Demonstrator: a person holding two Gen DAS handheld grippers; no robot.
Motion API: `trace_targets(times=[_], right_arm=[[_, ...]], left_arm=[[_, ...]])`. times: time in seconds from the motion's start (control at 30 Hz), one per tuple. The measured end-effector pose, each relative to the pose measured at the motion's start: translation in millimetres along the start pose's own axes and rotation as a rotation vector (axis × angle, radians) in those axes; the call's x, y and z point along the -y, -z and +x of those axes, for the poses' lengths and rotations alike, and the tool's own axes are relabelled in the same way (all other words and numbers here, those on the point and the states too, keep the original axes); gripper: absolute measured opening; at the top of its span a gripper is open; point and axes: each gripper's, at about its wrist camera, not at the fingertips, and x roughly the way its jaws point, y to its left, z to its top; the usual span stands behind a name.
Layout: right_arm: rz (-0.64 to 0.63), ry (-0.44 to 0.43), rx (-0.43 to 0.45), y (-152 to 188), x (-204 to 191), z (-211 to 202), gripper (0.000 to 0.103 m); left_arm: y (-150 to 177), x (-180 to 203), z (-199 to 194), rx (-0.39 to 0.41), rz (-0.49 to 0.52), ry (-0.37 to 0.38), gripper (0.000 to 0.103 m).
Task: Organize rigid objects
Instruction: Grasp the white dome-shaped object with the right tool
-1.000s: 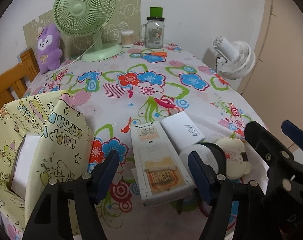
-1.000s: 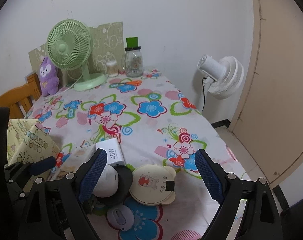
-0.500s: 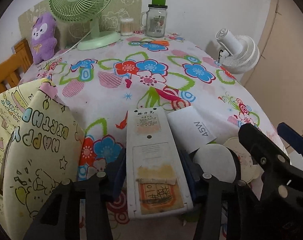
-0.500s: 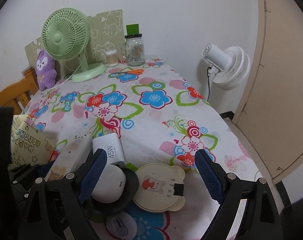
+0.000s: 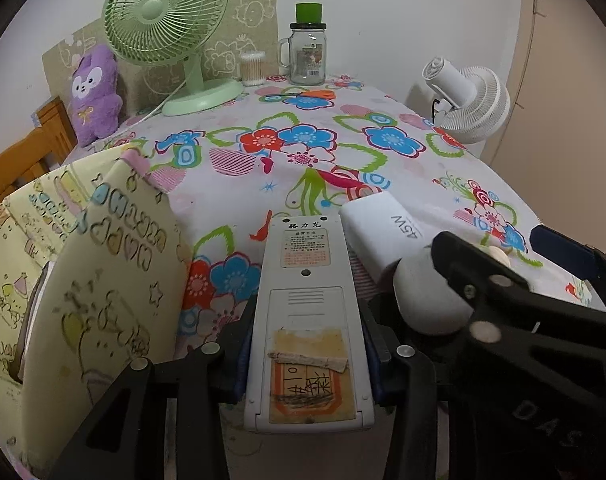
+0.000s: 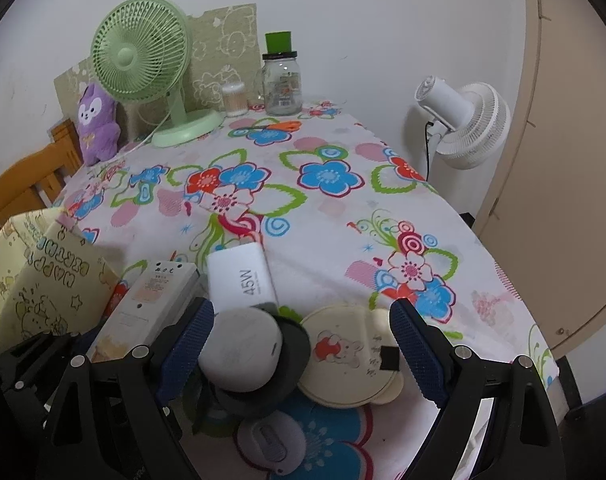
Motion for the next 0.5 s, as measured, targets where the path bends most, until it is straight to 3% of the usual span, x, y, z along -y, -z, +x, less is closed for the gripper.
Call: trace_targets(times=[0.23,0.5], right_arm=[[-0.026,-0.009,-0.023,6.2,-14.4,4.7,0.091],[-0.012,-0.042,-0.076,8.8,-22.2,20.0,0.069]], left_arm=[[5.6,-4.1,-2.9,0.013,-0.012,0.008,0.045],[3.0,-4.3,0.1,0.016,-0.014,0.004,0.045]])
